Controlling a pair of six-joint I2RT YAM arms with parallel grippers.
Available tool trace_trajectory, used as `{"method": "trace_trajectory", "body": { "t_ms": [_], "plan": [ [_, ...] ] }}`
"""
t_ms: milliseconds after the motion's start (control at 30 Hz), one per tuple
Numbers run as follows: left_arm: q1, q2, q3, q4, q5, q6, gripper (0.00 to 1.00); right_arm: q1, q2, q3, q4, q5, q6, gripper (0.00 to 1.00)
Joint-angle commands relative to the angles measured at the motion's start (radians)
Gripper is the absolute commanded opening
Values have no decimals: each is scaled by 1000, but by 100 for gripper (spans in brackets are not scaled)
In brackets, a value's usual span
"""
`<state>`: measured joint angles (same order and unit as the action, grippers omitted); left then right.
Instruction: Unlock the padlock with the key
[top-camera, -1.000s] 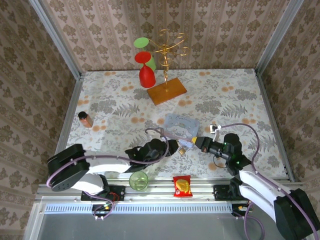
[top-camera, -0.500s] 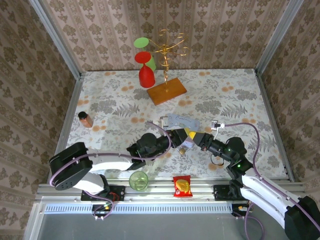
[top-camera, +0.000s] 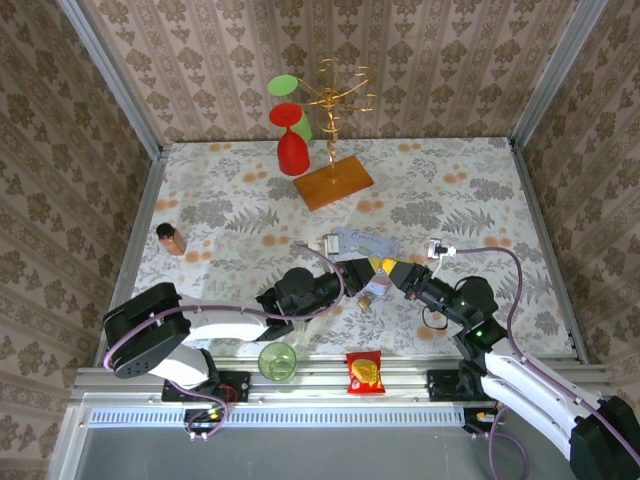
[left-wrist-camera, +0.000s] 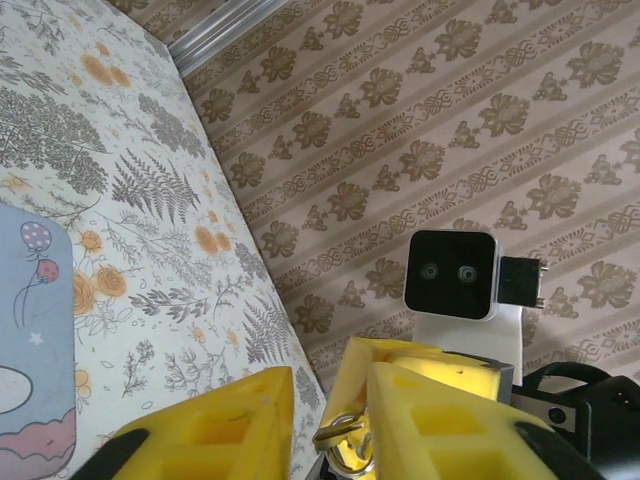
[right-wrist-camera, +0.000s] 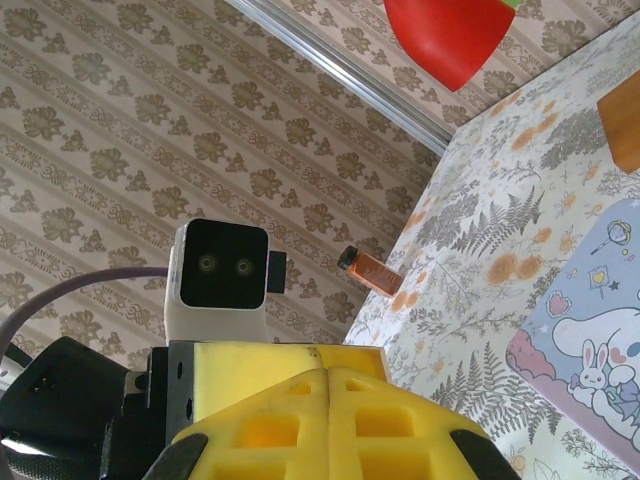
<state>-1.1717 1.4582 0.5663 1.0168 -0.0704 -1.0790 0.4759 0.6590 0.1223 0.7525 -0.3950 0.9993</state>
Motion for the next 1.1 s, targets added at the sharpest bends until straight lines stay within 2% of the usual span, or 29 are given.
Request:
{"method": "trace_trajectory", "body": {
  "t_ms": [0, 133, 300, 367, 400, 467, 500, 567, 600, 700, 800, 867, 967, 1067],
  "plan": [
    [-6, 4, 17, 56, 2, 1, 23, 6, -5, -12, -9, 17, -14, 0],
    [-5, -4, 21, 33, 8, 14, 17, 6, -1, -14, -15, 18, -20, 0],
    [1, -4, 22, 26, 20, 8, 0, 7, 7, -12, -23, 15, -27, 0],
    [8, -10, 15, 24, 22, 13, 0, 7, 13, -2, -37, -3, -42, 0],
    [16, -15, 16, 13, 31, 15, 0, 8, 14, 11, -49, -29, -60, 11],
    [32, -34, 26, -32, 57, 30, 0, 4, 9, 52, -130, -76, -114, 48],
    [41, -52, 36, -72, 77, 50, 0, 3, 2, 73, -174, -88, -149, 57],
    [68, -102, 82, -218, 147, 123, 0, -21, -7, 109, -230, -132, -200, 69],
    [81, -136, 121, -333, 187, 186, 0, -50, -2, 127, -242, -186, -217, 72],
    [105, -229, 255, -699, 273, 420, 0, -136, 53, 172, -211, -372, -234, 77],
    [143, -286, 337, -909, 392, 587, 0, -148, 154, 226, -147, -526, -246, 78],
    [192, -311, 358, -960, 502, 628, 0, -148, 215, 250, -50, -581, -222, 79],
    [265, -333, 359, -948, 651, 613, 0, -132, 258, 251, 128, -585, -190, 78],
    [285, -363, 364, -977, 653, 631, 0, -93, 262, 264, 162, -558, -214, 77]
  ]
}}
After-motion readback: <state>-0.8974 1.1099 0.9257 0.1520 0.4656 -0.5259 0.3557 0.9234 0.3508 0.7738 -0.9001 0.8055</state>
